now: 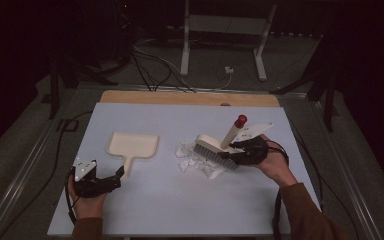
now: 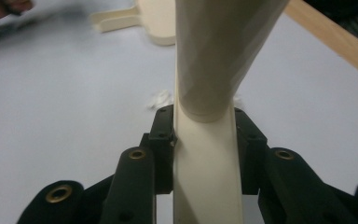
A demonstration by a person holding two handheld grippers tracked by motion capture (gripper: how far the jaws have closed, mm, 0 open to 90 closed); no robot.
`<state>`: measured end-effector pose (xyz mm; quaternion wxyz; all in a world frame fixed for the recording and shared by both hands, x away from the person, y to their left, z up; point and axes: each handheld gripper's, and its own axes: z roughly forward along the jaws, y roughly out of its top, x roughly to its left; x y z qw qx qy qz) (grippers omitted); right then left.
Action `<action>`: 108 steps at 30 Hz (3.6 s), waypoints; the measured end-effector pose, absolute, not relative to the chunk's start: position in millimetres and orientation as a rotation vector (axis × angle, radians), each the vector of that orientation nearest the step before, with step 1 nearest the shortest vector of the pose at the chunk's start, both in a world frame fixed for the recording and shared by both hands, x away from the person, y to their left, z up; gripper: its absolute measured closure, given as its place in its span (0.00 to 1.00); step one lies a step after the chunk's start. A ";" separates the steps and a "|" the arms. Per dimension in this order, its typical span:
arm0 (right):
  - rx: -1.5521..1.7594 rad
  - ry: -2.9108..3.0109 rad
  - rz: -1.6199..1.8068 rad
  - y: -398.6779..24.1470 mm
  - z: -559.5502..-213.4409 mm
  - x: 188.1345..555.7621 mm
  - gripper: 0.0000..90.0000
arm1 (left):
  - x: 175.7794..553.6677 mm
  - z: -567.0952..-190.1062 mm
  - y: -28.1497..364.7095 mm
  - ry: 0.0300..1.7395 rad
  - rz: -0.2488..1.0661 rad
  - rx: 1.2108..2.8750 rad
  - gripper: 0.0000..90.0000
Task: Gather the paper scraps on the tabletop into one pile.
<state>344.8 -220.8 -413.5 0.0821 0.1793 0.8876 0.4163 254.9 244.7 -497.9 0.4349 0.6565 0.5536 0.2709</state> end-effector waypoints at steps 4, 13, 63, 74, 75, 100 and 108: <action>0.455 2.691 1.226 -232.9 -413.4 343.7 0.74 | 254.8 -497.9 245.3 1.381 0.674 1.636 0.01; 0.266 2.800 1.128 -244.6 -428.6 336.4 0.74 | 255.4 -498.4 243.4 1.378 0.672 1.640 0.00; 0.276 2.588 1.132 -198.7 -430.6 374.6 0.74 | 255.5 -498.6 243.1 1.377 0.666 1.641 0.00; 0.383 2.490 1.234 -209.1 -424.3 377.4 0.74 | 255.6 -498.7 243.4 1.379 0.665 1.642 0.01; 0.376 2.485 1.244 -209.9 -422.6 376.4 0.74 | 255.6 -498.8 243.2 1.379 0.665 1.641 0.01; 0.508 2.295 0.855 -188.6 -444.7 395.3 0.74 | 255.3 -498.5 243.7 1.378 0.666 1.641 0.01; 0.521 2.362 0.815 -178.6 -459.2 403.4 0.74 | 255.3 -498.5 244.0 1.378 0.665 1.638 0.01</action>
